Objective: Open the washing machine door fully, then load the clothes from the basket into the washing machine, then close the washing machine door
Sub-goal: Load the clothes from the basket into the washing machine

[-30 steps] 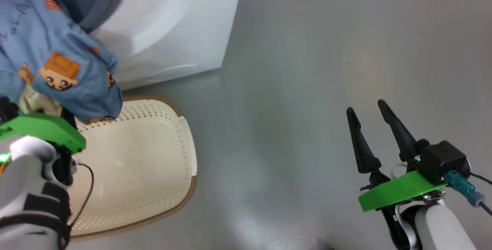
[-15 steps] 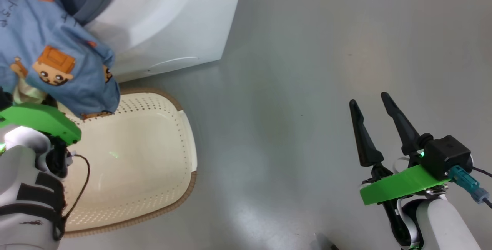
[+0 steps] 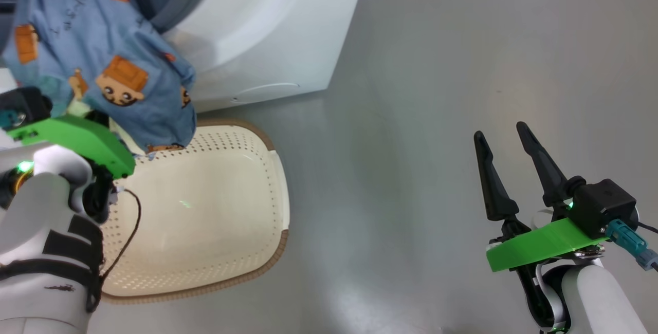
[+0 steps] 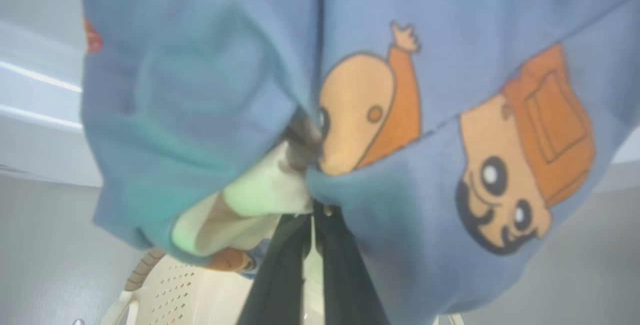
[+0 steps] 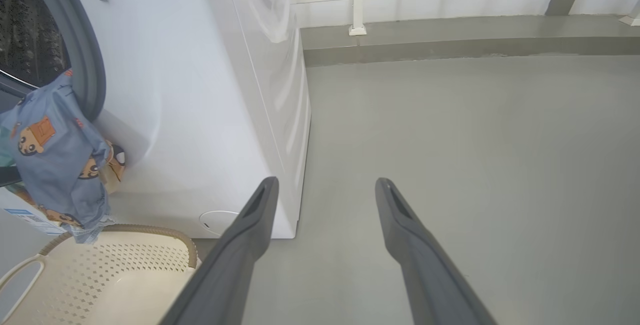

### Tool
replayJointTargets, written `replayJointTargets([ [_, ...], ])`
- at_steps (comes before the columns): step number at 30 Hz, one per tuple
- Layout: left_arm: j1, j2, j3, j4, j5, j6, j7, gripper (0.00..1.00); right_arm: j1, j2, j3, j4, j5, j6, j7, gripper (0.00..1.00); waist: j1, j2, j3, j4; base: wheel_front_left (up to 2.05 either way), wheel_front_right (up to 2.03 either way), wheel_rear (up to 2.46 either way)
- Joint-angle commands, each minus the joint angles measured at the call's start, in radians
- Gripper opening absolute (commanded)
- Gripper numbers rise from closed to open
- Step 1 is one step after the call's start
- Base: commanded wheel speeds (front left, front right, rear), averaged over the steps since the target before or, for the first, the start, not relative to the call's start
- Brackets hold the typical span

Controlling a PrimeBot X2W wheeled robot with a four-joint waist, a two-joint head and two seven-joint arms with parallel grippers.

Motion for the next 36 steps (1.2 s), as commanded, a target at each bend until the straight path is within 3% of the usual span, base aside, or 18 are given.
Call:
replayJointTargets([
  [1, 0.006, 0.044, 0.006, -0.038, -0.014, -0.002, 0.007, 0.00, 0.010, -0.007, 0.020, -0.024, 0.007, 0.005, 0.001, 1.00, 0.0000, 0.0000, -0.019, 0.017, 0.00, 0.00, 0.00],
  [9, 0.031, 0.091, -0.044, -0.225, -0.085, -0.002, 0.099, 0.00, 0.017, -0.007, 0.023, -0.016, 0.025, 0.005, -0.003, 1.00, 0.0000, 0.0000, -0.041, 0.034, 0.00, 0.00, 0.00],
  [15, 0.032, 0.174, -0.032, -0.375, -0.119, 0.003, 0.185, 0.00, 0.017, -0.007, 0.034, -0.001, 0.050, 0.005, -0.019, 1.00, 0.0000, 0.0000, -0.038, 0.020, 0.00, 0.00, 0.00],
  [25, -0.022, 0.314, 0.023, -0.575, -0.137, 0.094, 0.334, 0.00, -0.020, -0.007, 0.078, 0.046, 0.103, 0.005, -0.069, 1.00, 0.0000, 0.0000, 0.031, -0.053, 0.00, 0.00, 0.00],
  [31, -0.075, 0.388, 0.046, -0.627, -0.118, 0.136, 0.363, 0.00, -0.049, -0.007, 0.102, 0.082, 0.139, 0.005, -0.099, 1.00, 0.0000, 0.0000, 0.095, -0.114, 0.00, 0.00, 0.00],
  [36, -0.129, 0.407, 0.070, -0.647, -0.120, 0.158, 0.351, 0.00, -0.066, -0.007, 0.119, 0.103, 0.157, 0.005, -0.115, 1.00, 0.0000, 0.0000, 0.139, -0.145, 0.00, 0.00, 0.00],
])
